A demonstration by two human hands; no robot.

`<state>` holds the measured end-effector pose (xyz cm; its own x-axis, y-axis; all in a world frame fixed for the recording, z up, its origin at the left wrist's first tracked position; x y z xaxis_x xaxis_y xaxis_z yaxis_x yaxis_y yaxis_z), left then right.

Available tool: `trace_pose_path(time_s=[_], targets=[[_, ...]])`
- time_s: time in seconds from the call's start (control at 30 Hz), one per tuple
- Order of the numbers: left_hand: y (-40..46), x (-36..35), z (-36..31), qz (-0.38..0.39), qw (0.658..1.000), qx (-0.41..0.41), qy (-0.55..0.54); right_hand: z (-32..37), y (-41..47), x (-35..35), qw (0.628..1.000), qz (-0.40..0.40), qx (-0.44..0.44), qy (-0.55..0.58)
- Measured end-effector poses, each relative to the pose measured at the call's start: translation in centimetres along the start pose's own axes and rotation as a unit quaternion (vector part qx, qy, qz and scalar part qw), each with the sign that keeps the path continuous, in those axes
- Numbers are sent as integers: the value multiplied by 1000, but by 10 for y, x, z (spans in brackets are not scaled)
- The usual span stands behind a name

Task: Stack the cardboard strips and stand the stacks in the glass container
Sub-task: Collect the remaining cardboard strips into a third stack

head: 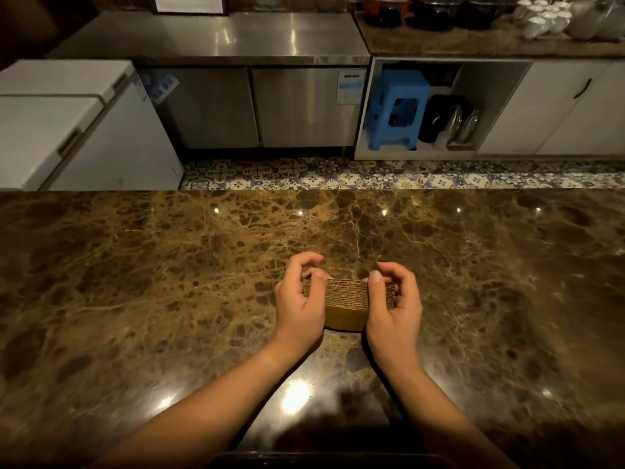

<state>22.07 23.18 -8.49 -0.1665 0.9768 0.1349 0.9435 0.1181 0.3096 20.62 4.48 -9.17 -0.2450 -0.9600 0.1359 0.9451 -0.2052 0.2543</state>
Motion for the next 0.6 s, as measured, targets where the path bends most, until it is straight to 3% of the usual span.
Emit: trace_pose_path(time_s=[0.13, 0.27, 0.6], targets=[[6, -12, 20, 55, 994, 96, -25, -8, 5, -5, 998, 40, -36, -12], [2, -16, 29, 69, 976, 158, -136, -23, 2, -6, 992, 47, -103, 54], [-8, -14, 25, 88, 957, 151, -231, -19, -5, -10, 980, 68, -109, 153]])
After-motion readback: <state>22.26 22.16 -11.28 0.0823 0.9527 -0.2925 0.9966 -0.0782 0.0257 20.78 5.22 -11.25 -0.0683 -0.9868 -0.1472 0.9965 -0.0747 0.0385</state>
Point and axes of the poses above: each hand's wrist, its own y-axis towards the middle knuckle, its own x-axis out of the back of the hand, z = x × y, the point moved 10 cm from there along y, towards the middle knuckle, and after that the axes turned 7 degrees about z, right-handed, at the moved point
